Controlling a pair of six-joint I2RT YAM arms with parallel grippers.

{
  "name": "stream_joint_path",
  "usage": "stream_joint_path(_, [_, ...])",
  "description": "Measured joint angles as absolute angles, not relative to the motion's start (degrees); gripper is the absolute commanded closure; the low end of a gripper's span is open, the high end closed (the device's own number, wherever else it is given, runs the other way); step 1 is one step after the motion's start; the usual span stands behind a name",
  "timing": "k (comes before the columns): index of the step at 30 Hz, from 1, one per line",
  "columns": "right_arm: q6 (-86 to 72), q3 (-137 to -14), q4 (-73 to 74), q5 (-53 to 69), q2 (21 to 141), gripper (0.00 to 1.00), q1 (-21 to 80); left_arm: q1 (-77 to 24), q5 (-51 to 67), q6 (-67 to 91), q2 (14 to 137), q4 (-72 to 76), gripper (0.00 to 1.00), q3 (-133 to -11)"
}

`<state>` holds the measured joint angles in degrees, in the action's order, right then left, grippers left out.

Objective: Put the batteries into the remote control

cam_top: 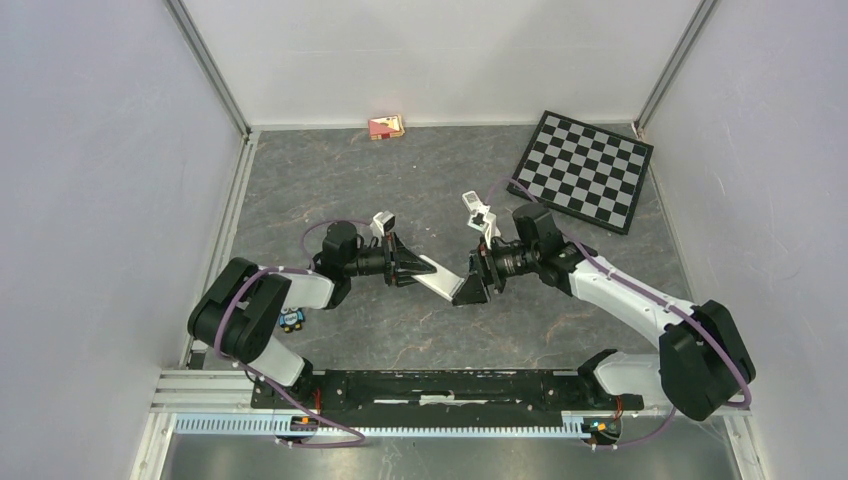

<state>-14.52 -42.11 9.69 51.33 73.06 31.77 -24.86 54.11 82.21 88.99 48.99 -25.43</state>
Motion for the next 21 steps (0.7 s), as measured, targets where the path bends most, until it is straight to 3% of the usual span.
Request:
stream_joint_path(12, [-13.8, -41.3, 10.0, 51.7, 72.5, 0.47, 31.7, -24.9, 55.7, 82.2, 88.8, 49.1, 0.98, -25.5])
stream_joint_path(15, [-14.2, -41.3, 10.1, 51.2, 72.5, 0.49, 31.7, -24.9, 55.9, 82.2, 88.7, 49.1, 0.98, -25.5])
stream_joint_path(18, [-14.3, -41.3, 10.1, 51.2, 72.5, 0.43, 31.7, -24.9, 55.9, 82.2, 88.6, 49.1, 0.98, -25.5])
stream_joint_path(21, [-14.6, -41.3, 9.8, 51.5, 72.5, 0.17, 31.7, -24.9, 55.6, 82.2, 88.4, 48.9, 0.98, -25.5])
